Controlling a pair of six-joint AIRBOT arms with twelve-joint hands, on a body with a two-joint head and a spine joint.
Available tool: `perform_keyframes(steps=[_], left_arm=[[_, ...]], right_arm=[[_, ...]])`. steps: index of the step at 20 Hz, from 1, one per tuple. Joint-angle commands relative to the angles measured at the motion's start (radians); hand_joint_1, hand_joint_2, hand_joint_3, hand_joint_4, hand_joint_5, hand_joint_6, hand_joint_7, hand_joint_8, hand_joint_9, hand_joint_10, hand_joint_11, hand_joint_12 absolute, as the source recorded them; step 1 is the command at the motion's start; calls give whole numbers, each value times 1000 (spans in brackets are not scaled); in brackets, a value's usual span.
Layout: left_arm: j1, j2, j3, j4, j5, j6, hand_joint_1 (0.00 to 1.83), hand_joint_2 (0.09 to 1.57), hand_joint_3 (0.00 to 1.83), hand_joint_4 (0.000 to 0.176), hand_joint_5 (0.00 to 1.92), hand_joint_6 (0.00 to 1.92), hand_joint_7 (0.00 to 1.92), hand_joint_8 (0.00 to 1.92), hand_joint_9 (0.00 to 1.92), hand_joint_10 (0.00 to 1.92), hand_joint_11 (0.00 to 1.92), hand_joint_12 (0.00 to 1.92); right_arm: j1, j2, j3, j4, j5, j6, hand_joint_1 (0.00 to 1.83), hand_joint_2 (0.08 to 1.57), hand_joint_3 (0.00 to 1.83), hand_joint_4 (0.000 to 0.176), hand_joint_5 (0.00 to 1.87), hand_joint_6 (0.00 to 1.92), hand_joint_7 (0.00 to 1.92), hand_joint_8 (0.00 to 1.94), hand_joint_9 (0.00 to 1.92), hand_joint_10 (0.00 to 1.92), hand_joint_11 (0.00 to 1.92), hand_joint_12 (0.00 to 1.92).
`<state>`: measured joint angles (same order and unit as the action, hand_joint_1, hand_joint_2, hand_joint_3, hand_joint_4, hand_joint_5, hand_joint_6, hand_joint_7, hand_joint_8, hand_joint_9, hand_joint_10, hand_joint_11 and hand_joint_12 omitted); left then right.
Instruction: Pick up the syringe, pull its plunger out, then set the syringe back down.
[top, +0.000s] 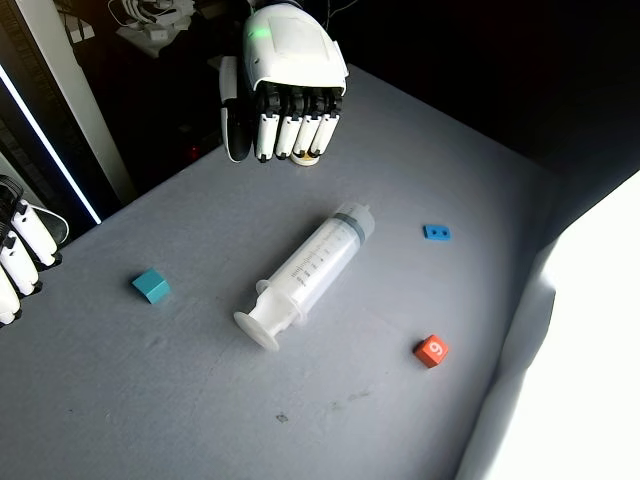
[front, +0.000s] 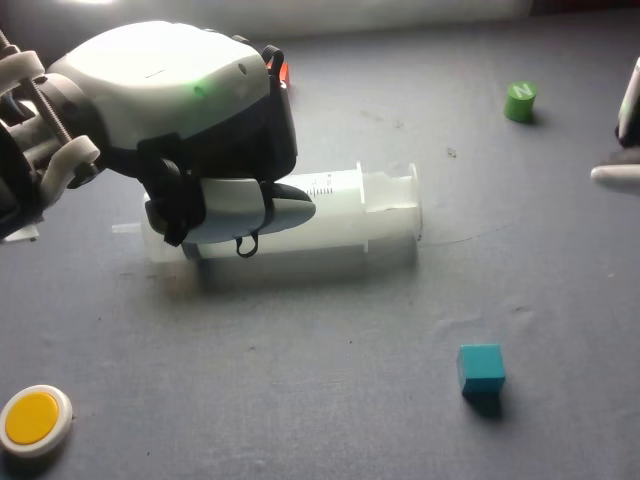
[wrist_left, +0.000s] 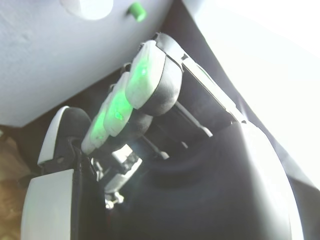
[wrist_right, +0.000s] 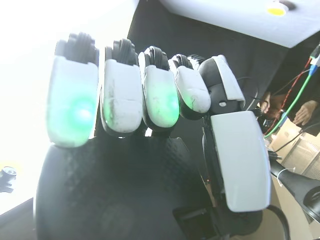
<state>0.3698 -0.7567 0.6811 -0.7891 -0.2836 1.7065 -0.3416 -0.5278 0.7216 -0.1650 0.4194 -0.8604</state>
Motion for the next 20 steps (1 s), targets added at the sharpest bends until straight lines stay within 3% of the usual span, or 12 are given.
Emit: perform_keyframes(steps=[1, 3, 4, 7, 8, 9, 10, 12, 13, 16, 18, 20], left_arm=[[-16, 0, 2, 7, -92, 5, 0, 1088, 116, 0, 50, 47, 71, 61, 56, 67, 0, 281], [-14, -2, 5, -34, -101, 5, 0, 1088, 116, 0, 50, 47, 71, 61, 56, 67, 0, 281], [-14, -3, 6, -37, -101, 5, 0, 1138, 8, 0, 72, 4, 90, 6, 83, 10, 0, 272], [-14, -4, 3, -38, -125, 20, 0, 1142, 1, 0, 79, 1, 90, 0, 79, 0, 0, 238], [-14, -5, 1, -53, -134, 43, 115, 1124, 0, 0, 69, 0, 86, 0, 77, 1, 0, 281], [-16, -8, -3, -143, -145, 150, 278, 1073, 0, 0, 13, 0, 29, 0, 31, 0, 0, 228], [-20, -13, -3, -226, -147, 226, 697, 959, 0, 0, 10, 3, 42, 9, 53, 12, 34, 250], [-24, -23, 0, -350, -150, 350, 961, 832, 0, 0, 0, 0, 36, 5, 47, 6, 0, 395], [-28, -31, 2, -407, -158, 409, 1031, 867, 0, 0, 0, 0, 6, 0, 20, 6, 0, 353], [-31, -65, 12, -538, -215, 547, 1041, 909, 7, 0, 0, 0, 24, 6, 69, 15, 0, 588], [-31, -96, 31, -606, -227, 622, 1038, 945, 10, 0, 0, 0, 28, 5, 79, 10, 0, 527], [-28, -145, 60, -693, -240, 732, 1019, 927, 0, 0, 11, 4, 83, 19, 119, 19, 0, 604]], right_arm=[[7, 4, 0, 30, 105, -13, 0, 1137, 111, 0, 31, 39, 1, 41, 0, 15, 0, 0], [7, 3, 0, 33, 110, -19, 0, 1137, 111, 0, 31, 39, 1, 41, 0, 15, 0, 0], [5, 3, 0, 33, 113, -21, 0, 1184, 18, 0, 46, 3, 18, 3, 0, 0, 0, 0], [-7, 1, 0, 33, 121, -27, 0, 1191, 15, 0, 42, 0, 15, 1, 0, 0, 0, 0], [-8, 0, 0, 33, 121, -27, 0, 1193, 15, 0, 50, 3, 21, 3, 0, 0, 0, 0], [-8, -1, 0, 33, 122, -27, 0, 1199, 16, 0, 57, 6, 26, 5, 0, 0, 0, 0], [-8, -1, 0, 33, 124, -27, 0, 1204, 17, 0, 70, 11, 42, 11, 5, 2, 0, 0], [-9, -1, 0, 34, 125, -27, 0, 1205, 14, 0, 66, 7, 34, 5, 1, 0, 0, 0], [-9, -2, 0, 34, 125, -27, 0, 1206, 13, 0, 58, 3, 24, 1, 0, 0, 0, 0], [-9, -4, 0, 48, 126, -39, 0, 1211, 11, 0, 71, 7, 43, 8, 13, 5, 0, 0], [-10, -7, 0, 105, 127, -92, 0, 1209, 9, 0, 93, 14, 66, 16, 43, 17, 0, 0], [-15, -8, 0, 201, 141, -164, 0, 1215, 0, 0, 120, 8, 94, 8, 65, 8, 16, 10]])
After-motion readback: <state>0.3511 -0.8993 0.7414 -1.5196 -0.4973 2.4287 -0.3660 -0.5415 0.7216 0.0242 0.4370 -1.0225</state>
